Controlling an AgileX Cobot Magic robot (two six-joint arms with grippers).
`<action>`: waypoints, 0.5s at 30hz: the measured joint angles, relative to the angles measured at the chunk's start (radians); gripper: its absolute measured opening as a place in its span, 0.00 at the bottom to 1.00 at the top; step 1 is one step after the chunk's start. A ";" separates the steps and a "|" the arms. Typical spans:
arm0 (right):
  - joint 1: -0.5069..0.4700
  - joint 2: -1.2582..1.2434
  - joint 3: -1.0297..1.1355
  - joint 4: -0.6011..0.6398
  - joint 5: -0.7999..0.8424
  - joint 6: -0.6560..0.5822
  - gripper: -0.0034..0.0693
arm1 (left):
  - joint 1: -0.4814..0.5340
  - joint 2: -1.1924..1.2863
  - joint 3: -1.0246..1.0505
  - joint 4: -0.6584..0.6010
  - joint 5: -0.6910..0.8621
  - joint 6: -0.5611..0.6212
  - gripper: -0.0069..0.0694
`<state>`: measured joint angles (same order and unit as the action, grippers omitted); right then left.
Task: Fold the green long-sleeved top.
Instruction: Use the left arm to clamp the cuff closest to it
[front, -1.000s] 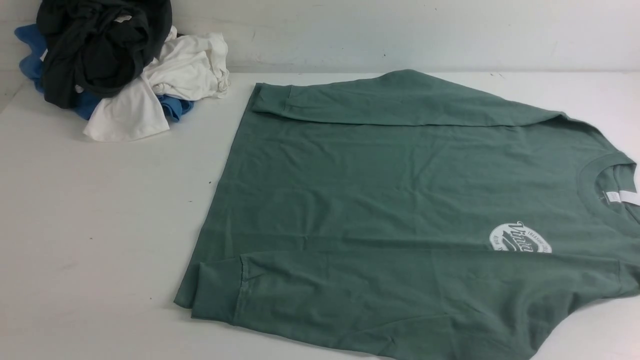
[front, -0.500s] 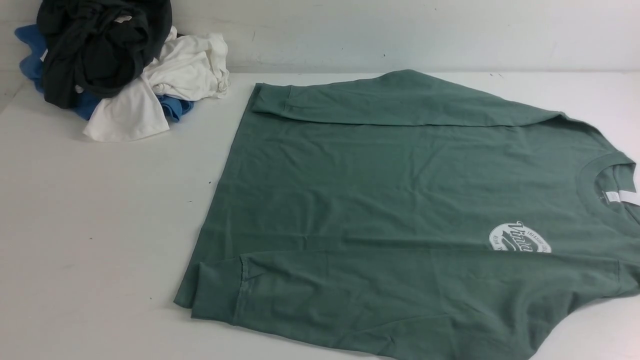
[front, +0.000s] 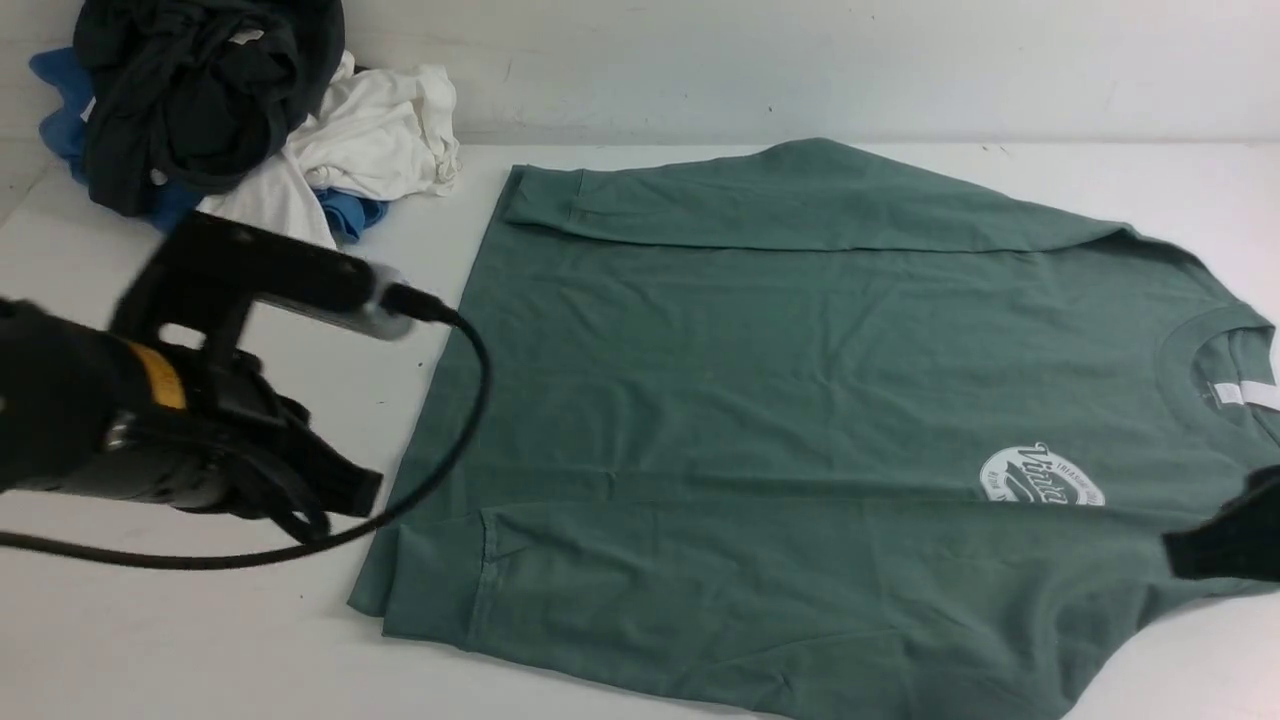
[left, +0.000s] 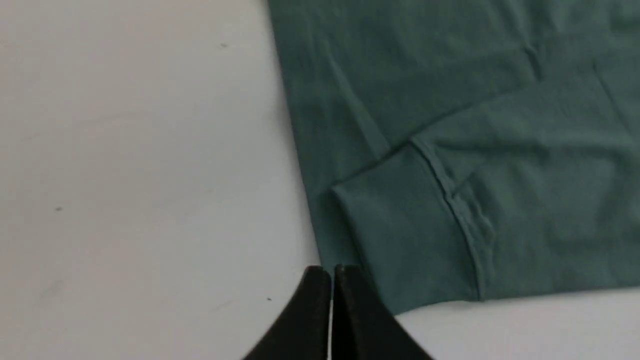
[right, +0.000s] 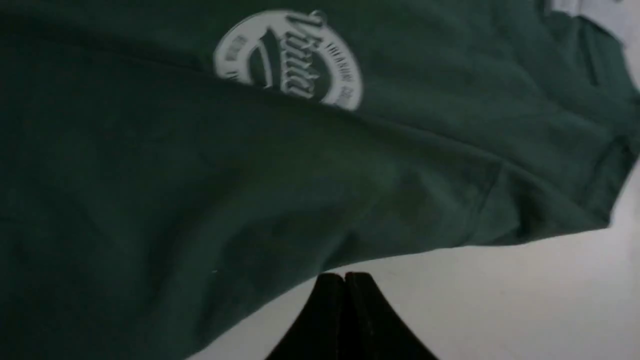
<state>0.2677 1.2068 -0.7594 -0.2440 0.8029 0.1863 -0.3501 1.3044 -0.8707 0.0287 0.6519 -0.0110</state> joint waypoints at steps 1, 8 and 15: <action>0.012 0.054 -0.031 0.056 0.016 -0.059 0.03 | -0.014 0.033 -0.021 0.000 0.004 0.011 0.08; 0.048 0.357 -0.178 0.491 0.028 -0.455 0.03 | -0.074 0.326 -0.159 0.004 0.001 0.056 0.08; 0.048 0.510 -0.182 0.543 0.062 -0.573 0.03 | -0.074 0.503 -0.176 0.000 0.047 0.058 0.08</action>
<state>0.3157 1.7171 -0.9416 0.2991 0.8652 -0.3862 -0.4244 1.8071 -1.0463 0.0291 0.6986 0.0466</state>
